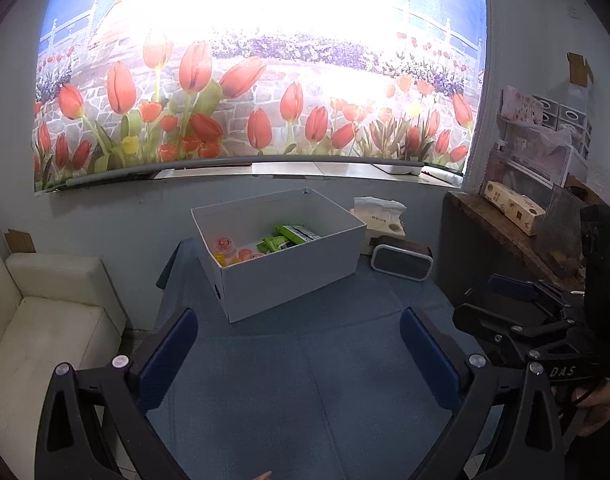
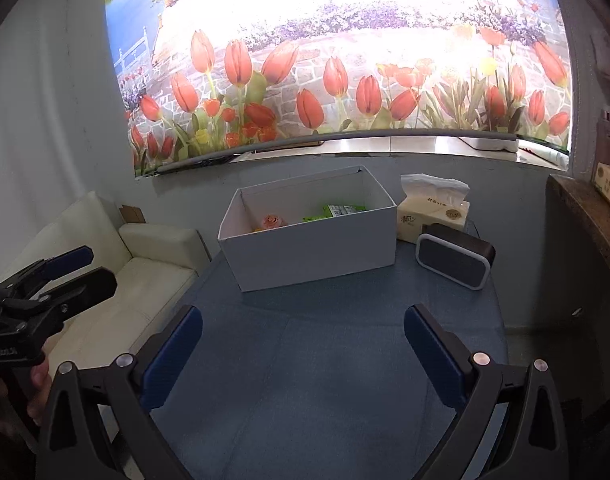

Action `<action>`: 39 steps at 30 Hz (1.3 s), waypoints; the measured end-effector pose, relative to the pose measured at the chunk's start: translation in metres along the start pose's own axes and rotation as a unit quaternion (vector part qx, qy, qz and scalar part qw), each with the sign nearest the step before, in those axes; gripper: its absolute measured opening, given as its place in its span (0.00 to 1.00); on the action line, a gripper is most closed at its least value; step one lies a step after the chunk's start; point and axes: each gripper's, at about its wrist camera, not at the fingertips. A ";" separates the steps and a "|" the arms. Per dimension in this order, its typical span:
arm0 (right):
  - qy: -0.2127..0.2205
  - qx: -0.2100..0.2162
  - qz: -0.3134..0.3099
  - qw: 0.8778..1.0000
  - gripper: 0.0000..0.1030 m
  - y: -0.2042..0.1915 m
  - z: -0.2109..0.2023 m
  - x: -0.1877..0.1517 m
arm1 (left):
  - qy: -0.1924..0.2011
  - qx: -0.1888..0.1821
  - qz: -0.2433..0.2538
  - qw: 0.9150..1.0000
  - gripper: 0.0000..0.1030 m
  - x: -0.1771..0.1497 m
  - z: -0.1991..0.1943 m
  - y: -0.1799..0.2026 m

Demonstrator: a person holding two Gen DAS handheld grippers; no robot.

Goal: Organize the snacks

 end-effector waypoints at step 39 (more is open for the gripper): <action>0.011 0.001 -0.019 1.000 1.00 -0.012 -0.055 -0.024 | -0.031 -0.014 0.001 0.999 1.00 -0.022 -0.025 0.014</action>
Point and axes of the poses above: each gripper's, at about its wrist camera, not at the fingertips, and z roughly the way its jaws point, y to its right, x to its top, and after that the axes turned 2 degrees about y, right-handed
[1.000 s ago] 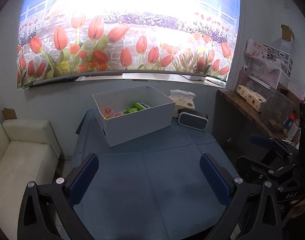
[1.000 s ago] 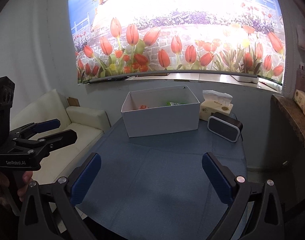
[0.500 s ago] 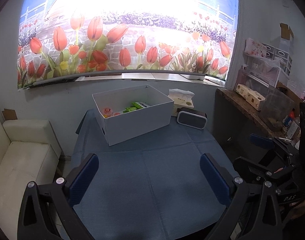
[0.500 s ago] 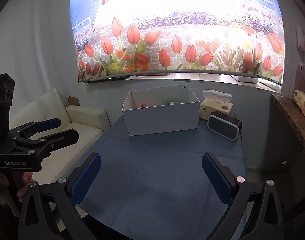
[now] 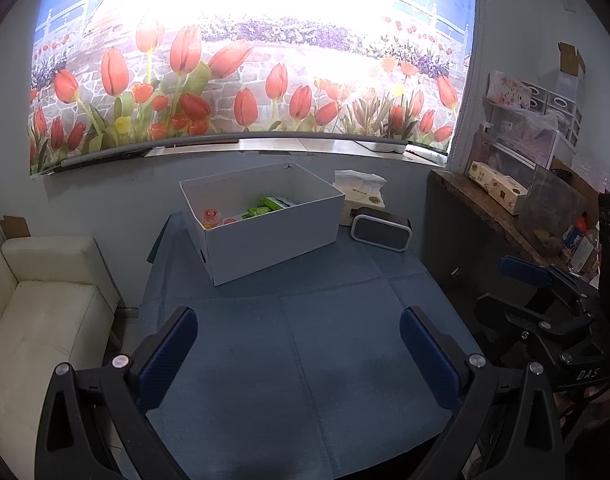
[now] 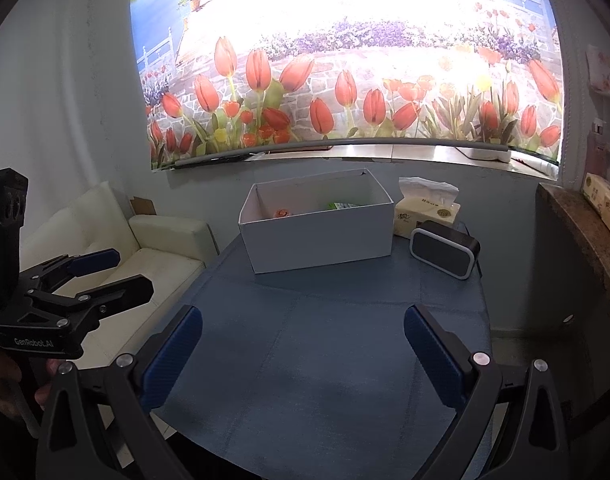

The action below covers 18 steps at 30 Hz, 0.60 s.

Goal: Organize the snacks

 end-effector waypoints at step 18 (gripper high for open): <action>-0.002 0.005 0.001 1.000 1.00 -0.001 0.000 0.000 | 0.008 -0.002 0.010 1.000 1.00 0.000 -0.005 0.006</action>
Point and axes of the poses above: each gripper's, at about its wrist camera, not at the fingertips, and z roughly the way its jaws point, y to its right, x to its top, and after that the axes turned 2 degrees about y, right-handed
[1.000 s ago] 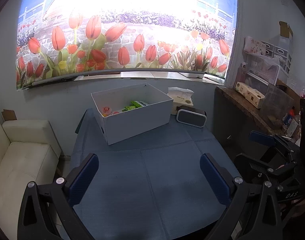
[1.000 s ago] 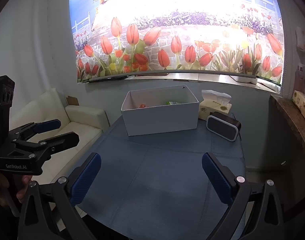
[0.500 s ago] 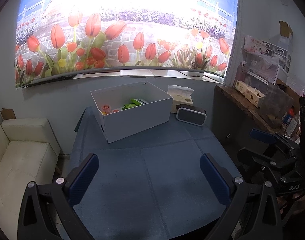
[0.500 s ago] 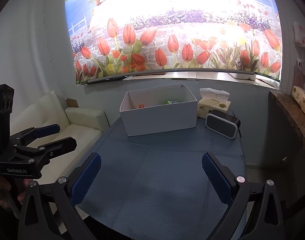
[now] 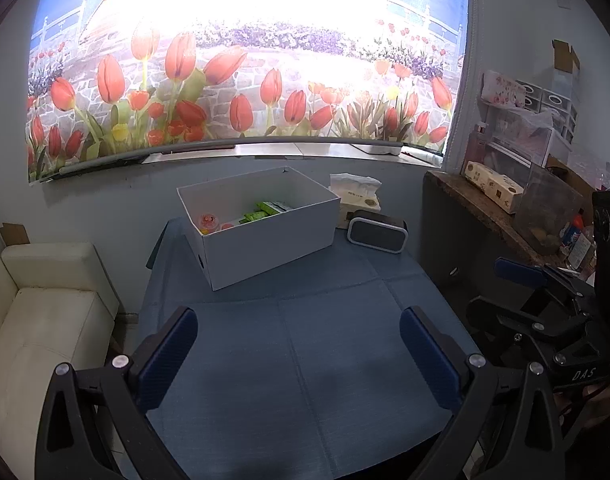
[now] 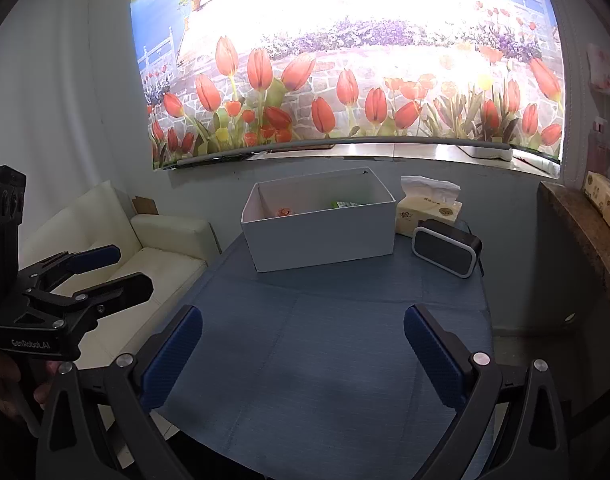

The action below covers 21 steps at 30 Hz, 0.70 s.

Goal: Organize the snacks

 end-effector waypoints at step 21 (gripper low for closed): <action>0.001 -0.001 -0.009 1.000 1.00 -0.006 -0.002 0.002 | -0.001 0.002 -0.004 1.000 1.00 -0.008 -0.009 -0.014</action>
Point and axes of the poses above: each gripper's, at about its wrist camera, not at the fingertips, and z roughly the way its jaws point, y to its right, x to its top, and after that the axes turned 2 degrees about y, right-handed
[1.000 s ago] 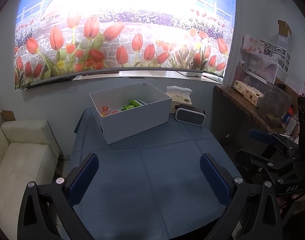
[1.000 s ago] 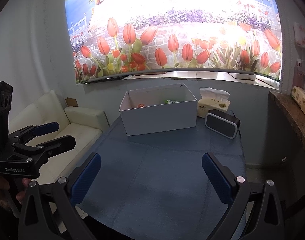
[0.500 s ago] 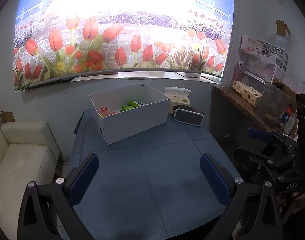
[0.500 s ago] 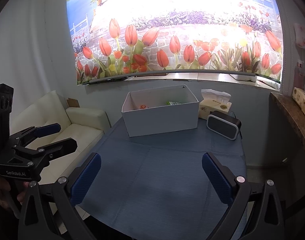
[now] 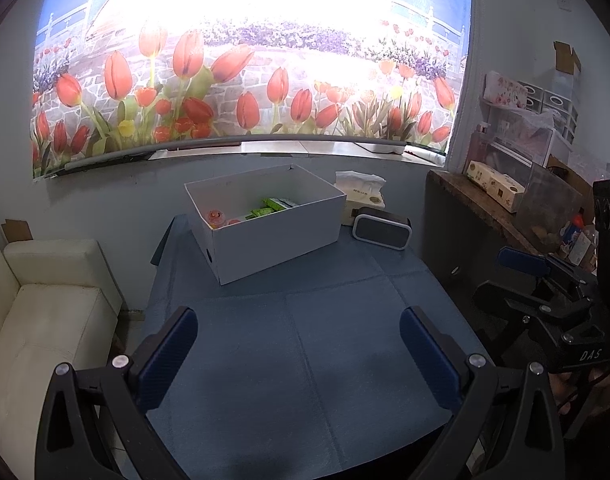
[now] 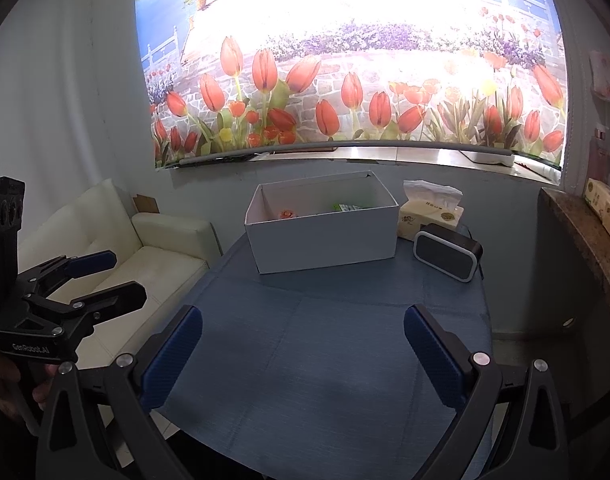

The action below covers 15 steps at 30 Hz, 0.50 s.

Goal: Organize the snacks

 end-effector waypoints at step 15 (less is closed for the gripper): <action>-0.001 0.000 0.001 1.000 1.00 0.000 0.002 0.002 | -0.008 -0.005 -0.006 1.000 1.00 -0.003 0.001 -0.006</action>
Point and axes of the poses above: each gripper's, at about its wrist camera, not at the fingertips, and z roughly the way its jaws point, y to its right, x to its top, and after that the axes turned 2 degrees about y, right-handed
